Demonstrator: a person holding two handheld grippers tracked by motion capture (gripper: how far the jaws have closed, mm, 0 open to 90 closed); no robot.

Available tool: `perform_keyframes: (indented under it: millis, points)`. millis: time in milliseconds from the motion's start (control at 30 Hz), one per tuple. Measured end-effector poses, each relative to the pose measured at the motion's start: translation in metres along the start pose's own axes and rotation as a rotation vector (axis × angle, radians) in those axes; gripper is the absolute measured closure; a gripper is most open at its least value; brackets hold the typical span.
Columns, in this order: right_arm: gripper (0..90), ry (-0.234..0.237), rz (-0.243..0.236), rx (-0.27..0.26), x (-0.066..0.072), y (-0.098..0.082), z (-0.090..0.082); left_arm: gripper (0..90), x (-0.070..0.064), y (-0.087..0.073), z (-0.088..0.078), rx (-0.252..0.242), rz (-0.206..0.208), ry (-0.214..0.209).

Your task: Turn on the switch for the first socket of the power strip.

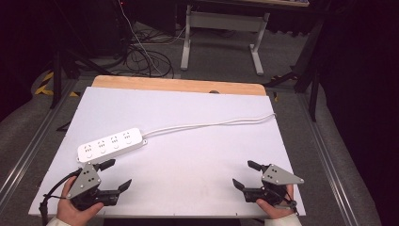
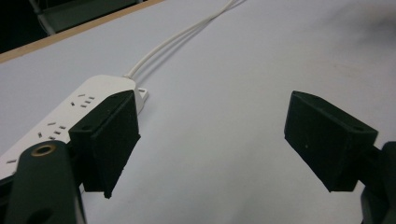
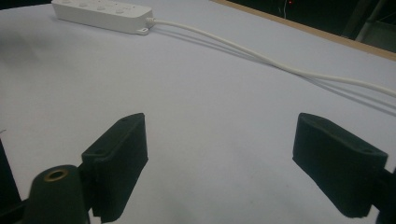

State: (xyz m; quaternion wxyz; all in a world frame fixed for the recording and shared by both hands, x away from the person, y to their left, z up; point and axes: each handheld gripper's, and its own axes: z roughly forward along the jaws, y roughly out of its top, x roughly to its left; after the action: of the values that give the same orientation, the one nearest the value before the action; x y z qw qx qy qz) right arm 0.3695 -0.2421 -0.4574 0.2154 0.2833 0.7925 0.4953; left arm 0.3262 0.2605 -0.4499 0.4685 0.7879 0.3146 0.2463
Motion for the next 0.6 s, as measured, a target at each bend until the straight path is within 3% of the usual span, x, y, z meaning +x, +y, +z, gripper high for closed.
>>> perform_keyframes:
  millis: [167, 600]
  points:
    - [18.3, -0.008, 0.001, 0.0, -0.0004, -0.0003, -0.0003, 18.7, 0.0003, 0.0008, -0.0014, -0.002, -0.007, -0.006]
    - [18.3, -0.011, 0.0, -0.004, 0.0003, -0.0004, 0.0001, 19.1, -0.0025, 0.005, -0.0043, -0.002, 0.026, 0.005]
